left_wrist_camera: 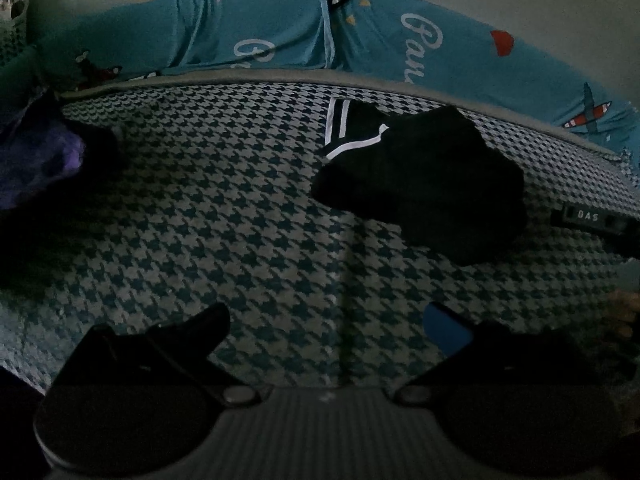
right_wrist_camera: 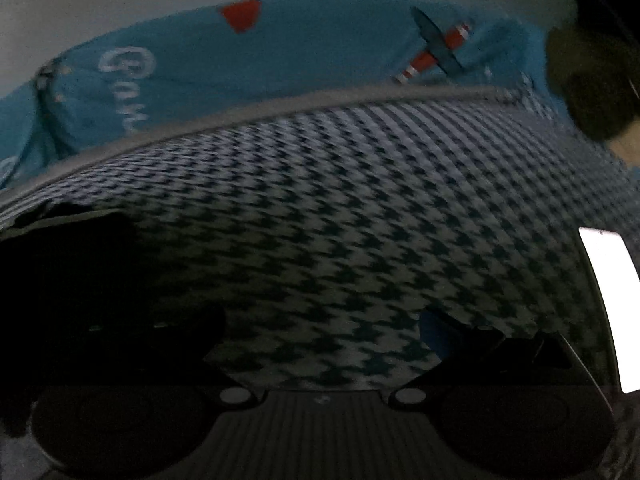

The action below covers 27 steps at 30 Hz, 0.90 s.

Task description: Fold clothes

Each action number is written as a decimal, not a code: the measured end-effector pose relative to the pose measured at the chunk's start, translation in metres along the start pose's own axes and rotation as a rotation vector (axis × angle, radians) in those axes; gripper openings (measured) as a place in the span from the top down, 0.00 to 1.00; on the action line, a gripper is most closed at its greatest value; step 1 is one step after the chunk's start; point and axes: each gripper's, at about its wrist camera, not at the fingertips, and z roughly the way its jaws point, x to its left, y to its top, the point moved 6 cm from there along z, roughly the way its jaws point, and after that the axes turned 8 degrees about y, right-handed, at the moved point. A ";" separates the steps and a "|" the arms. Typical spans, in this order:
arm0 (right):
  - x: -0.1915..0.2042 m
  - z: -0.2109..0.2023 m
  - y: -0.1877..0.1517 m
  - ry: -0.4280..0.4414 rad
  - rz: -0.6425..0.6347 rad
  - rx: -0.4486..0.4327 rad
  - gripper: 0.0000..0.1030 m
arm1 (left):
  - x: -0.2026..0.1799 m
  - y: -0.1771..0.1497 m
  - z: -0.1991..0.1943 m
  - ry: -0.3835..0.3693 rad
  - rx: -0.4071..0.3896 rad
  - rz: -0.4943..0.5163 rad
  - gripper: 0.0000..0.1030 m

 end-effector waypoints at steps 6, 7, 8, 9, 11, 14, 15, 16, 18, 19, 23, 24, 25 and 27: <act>0.036 -0.021 0.004 0.157 -0.025 -0.018 0.00 | 0.003 -0.003 0.003 0.040 0.009 0.007 0.00; 0.041 -0.025 0.004 0.177 -0.020 -0.027 0.00 | 0.004 -0.003 0.004 0.048 0.011 0.007 0.00; 0.045 -0.029 0.005 0.197 -0.014 -0.036 0.00 | 0.005 -0.003 0.005 0.054 0.012 0.007 0.00; 0.050 -0.033 0.005 0.212 -0.013 -0.048 0.00 | 0.005 -0.004 0.006 0.056 0.012 0.005 0.00; 0.059 -0.043 0.006 0.225 -0.026 -0.078 0.00 | 0.006 -0.003 0.008 0.059 0.013 0.004 0.00; 0.073 -0.052 0.008 0.255 -0.045 -0.108 0.00 | 0.006 -0.001 0.013 0.066 0.019 0.010 0.00; 0.078 -0.054 0.008 0.269 -0.049 -0.112 0.00 | 0.006 0.000 0.014 0.063 0.019 0.014 0.00; 0.082 -0.055 0.008 0.282 -0.053 -0.114 0.00 | 0.005 0.001 0.014 0.060 0.016 0.019 0.00; 0.091 -0.055 0.010 0.299 -0.065 -0.113 0.00 | 0.003 0.005 0.014 0.053 0.008 0.031 0.00; 0.094 -0.055 0.011 0.302 -0.072 -0.113 0.00 | 0.002 0.007 0.014 0.052 0.002 0.037 0.00; 0.103 -0.053 0.014 0.322 -0.087 -0.110 0.00 | 0.002 0.017 0.017 0.044 -0.008 0.043 0.00; 0.106 -0.052 0.014 0.327 -0.091 -0.109 0.00 | 0.002 0.020 0.019 0.041 -0.006 0.040 0.00; 0.108 -0.052 0.015 0.332 -0.094 -0.108 0.00 | 0.003 0.022 0.021 0.038 -0.004 0.038 0.00; 0.113 -0.051 0.017 0.342 -0.102 -0.107 0.00 | 0.005 0.027 0.023 0.035 -0.004 0.039 0.00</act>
